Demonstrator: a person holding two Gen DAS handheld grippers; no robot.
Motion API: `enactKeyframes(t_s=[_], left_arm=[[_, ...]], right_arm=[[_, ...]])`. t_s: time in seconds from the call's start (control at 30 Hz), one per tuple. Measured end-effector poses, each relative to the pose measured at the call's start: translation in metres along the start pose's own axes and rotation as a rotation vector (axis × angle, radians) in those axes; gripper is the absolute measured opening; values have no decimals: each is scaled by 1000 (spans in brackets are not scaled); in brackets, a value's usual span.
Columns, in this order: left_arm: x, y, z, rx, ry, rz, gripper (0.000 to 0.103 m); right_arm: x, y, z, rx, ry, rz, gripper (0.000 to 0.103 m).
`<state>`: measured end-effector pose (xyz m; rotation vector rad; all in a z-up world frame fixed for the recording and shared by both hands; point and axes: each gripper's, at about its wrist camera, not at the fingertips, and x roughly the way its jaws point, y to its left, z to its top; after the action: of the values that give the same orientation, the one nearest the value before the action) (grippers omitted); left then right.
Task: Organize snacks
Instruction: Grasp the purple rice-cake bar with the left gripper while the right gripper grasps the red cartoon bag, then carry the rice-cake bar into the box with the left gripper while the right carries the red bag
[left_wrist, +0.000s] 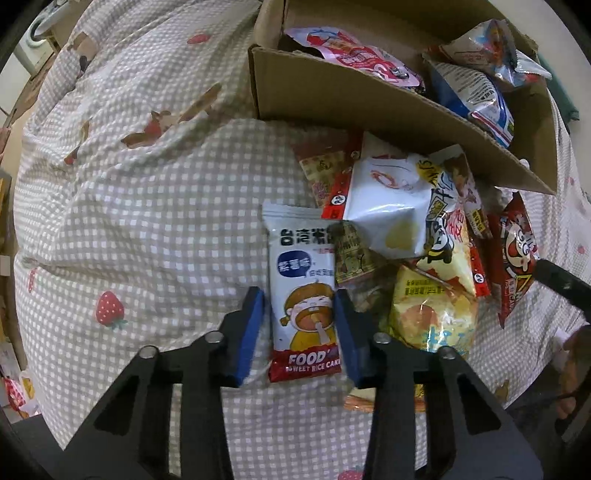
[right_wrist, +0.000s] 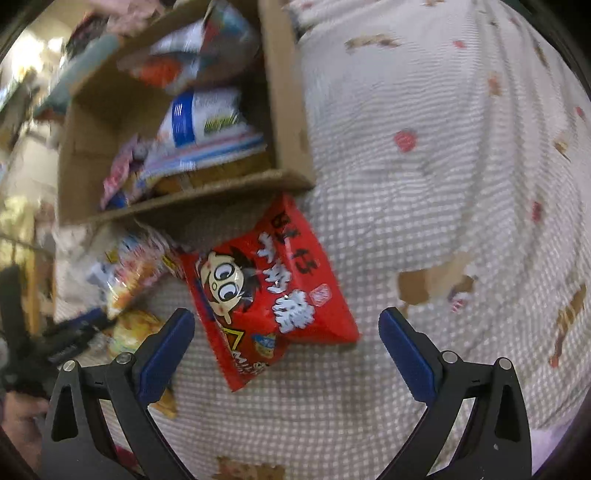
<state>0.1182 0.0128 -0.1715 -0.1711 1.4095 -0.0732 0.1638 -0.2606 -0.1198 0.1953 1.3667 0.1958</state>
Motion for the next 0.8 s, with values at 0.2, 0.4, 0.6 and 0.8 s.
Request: enactKeyframes(t_s=[0.2,0.4,0.6,0.8], left_arm=[[-2,0,3,18,-4,10,29],[-12,1,5,24,-20,18,29],[-23,7,2,30,-36,16,29],[-44,24,-8,4,-53,16,27]], right_arm=[[27,21,4,-98,64,-74,102],[43,28,7,-120,79,-101,101],[39,23,6,-136,69,-79,80],[18,23,-14,-154,61,-32,57]])
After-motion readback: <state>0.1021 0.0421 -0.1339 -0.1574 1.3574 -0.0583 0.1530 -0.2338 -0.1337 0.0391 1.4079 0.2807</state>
